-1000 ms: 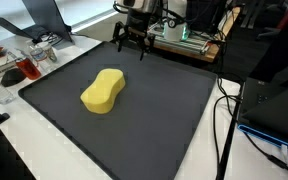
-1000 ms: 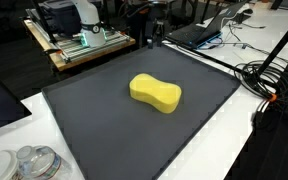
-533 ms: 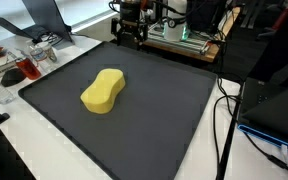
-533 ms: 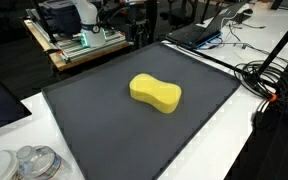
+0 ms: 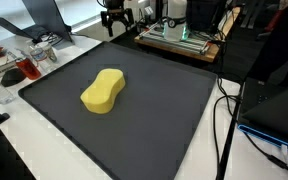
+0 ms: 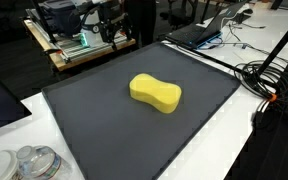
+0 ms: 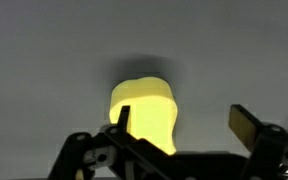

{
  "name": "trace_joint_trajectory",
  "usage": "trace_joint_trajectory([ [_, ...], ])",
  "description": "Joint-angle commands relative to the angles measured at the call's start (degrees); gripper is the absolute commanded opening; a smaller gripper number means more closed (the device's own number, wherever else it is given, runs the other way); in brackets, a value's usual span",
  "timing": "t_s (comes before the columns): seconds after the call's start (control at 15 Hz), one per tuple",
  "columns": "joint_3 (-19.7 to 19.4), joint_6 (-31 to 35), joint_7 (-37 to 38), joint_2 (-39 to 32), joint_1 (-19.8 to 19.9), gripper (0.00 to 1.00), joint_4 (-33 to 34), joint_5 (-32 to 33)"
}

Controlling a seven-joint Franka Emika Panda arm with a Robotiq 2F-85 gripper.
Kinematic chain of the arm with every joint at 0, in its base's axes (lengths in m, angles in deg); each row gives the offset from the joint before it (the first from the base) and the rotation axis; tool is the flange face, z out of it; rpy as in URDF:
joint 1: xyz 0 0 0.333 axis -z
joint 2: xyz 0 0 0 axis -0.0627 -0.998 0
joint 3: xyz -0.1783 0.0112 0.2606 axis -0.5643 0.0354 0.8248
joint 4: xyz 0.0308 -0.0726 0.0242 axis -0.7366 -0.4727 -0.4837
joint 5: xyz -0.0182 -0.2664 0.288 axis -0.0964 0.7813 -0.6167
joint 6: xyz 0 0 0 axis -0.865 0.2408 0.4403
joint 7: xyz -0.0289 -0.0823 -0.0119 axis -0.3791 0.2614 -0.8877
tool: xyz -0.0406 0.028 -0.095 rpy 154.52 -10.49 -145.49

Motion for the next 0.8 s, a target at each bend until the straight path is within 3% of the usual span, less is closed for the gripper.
trace_joint_trajectory([
  [0.0,-4.57,-10.24,-8.39,-0.87,2.04,1.00,5.47,-4.85],
  [0.33,-6.69,-22.91,-14.20,-8.69,5.93,1.00,17.62,-8.89],
  [0.73,-3.00,-31.76,-16.88,-22.15,11.19,1.00,34.05,-11.48],
])
